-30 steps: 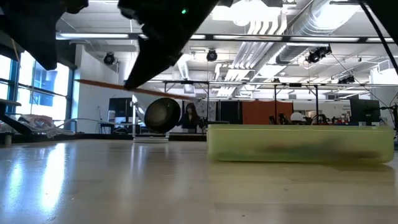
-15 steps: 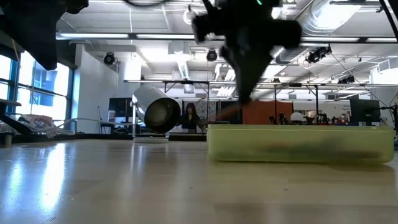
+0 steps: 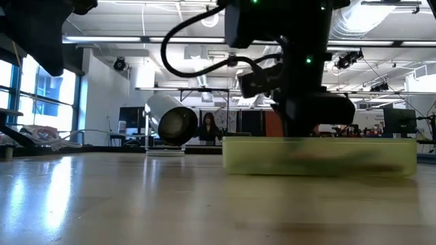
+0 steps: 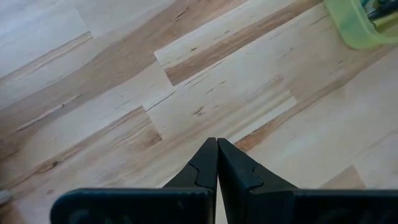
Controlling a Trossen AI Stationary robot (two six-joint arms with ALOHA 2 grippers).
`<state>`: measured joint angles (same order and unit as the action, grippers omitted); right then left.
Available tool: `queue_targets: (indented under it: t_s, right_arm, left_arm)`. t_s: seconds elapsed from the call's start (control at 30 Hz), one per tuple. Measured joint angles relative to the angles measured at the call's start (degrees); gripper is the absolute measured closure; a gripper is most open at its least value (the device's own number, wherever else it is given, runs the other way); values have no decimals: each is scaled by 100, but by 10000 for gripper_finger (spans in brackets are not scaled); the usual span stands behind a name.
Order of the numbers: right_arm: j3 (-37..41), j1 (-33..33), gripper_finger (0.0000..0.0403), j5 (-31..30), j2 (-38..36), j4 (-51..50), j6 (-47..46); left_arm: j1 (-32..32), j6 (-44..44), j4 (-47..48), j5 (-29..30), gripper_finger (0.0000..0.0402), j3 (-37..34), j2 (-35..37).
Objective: Pick & place school supplies into a supply box
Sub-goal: Put the orange pencil into the supply box, then close the supply box
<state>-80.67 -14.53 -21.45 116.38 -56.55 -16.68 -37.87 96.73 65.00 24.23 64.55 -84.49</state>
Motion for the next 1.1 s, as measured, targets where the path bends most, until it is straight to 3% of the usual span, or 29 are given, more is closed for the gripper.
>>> queue_targets:
  t_s: [0.2, 0.43, 0.6, 0.83, 0.9, 1.1]
  right_arm:
    - [-17, -16, 372, -553, -81, -469, 27]
    - [-19, -17, 350, -641, -473, -445, 370]
    - [-21, -17, 346, -688, -890, -485, 887]
    - [-21, 151, 370, -1763, -1557, -696, 1201]
    - [-20, 356, 383, -1376, -1794, -682, 1397]
    - [707, 1198, 397, 570, -2791, 476, 2024]
  left_arm:
    - [2, 1, 63, 341, 355, 0, 0]
    - [3, -61, -30, 1073, 355, 0, 0]
    - [4, -67, -465, 1204, 355, 0, 0]
    - [20, -99, -1126, 1914, 355, -29, -175]
    - [92, -484, -1337, 1949, 357, -27, -262]
    - [342, -3014, -2796, 1721, 389, -35, -545]
